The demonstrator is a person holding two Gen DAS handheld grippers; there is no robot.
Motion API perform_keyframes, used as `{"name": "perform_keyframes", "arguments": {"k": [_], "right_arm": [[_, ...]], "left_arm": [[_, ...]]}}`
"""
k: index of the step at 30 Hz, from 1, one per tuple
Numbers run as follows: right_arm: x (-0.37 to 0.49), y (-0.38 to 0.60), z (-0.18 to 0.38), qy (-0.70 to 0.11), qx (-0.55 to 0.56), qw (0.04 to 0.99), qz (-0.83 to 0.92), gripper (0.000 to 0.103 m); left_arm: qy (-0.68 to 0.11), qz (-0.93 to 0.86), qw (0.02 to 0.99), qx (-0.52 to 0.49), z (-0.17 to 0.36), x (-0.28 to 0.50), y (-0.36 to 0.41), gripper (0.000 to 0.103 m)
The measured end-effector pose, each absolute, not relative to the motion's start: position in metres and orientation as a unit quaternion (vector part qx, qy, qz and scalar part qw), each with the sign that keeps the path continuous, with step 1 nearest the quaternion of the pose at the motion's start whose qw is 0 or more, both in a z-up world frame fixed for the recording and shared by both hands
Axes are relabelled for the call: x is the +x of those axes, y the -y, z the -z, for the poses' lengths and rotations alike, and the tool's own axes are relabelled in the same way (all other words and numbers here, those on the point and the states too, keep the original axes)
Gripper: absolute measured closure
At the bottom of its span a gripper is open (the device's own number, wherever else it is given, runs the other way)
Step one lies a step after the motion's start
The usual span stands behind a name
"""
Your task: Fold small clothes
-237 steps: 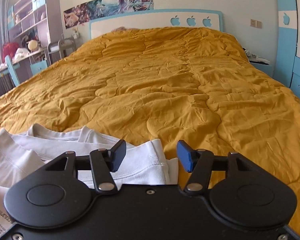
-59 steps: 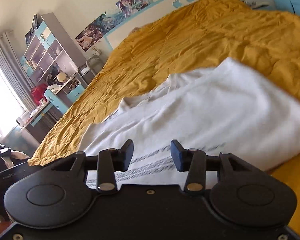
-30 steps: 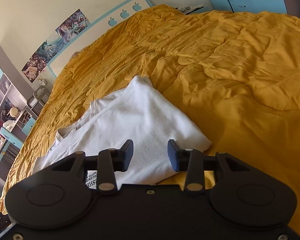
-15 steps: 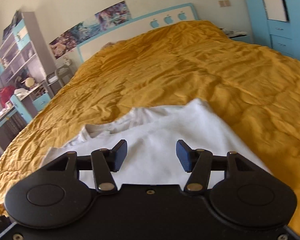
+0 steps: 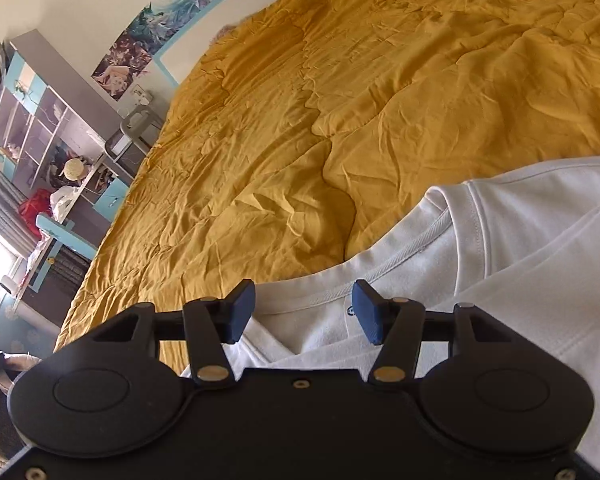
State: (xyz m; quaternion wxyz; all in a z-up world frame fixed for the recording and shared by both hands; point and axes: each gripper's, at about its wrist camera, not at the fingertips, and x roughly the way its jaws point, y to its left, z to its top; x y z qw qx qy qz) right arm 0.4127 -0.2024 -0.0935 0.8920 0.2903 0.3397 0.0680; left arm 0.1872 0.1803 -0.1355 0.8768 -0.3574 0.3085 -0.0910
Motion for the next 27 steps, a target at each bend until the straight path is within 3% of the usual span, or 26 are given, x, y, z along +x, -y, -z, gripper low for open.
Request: {"name": "perform_keyframes", "arguments": {"k": [5, 11, 27], "right_arm": [[0.425, 0.192, 0.102, -0.370, 0.254, 0.892, -0.059, 0.048], [0.382, 0.186, 0.096, -0.372, 0.186, 0.908, -0.054, 0.048], [0.204, 0.209, 0.096, -0.398, 0.276, 0.869, -0.104, 0.047]], "left_arm": [[-0.308, 0.093, 0.876, -0.360, 0.136, 0.187, -0.181, 0.055], [-0.307, 0.094, 0.874, -0.365, 0.137, 0.186, -0.182, 0.054], [-0.307, 0.094, 0.874, -0.366, 0.136, 0.186, -0.182, 0.054]]}}
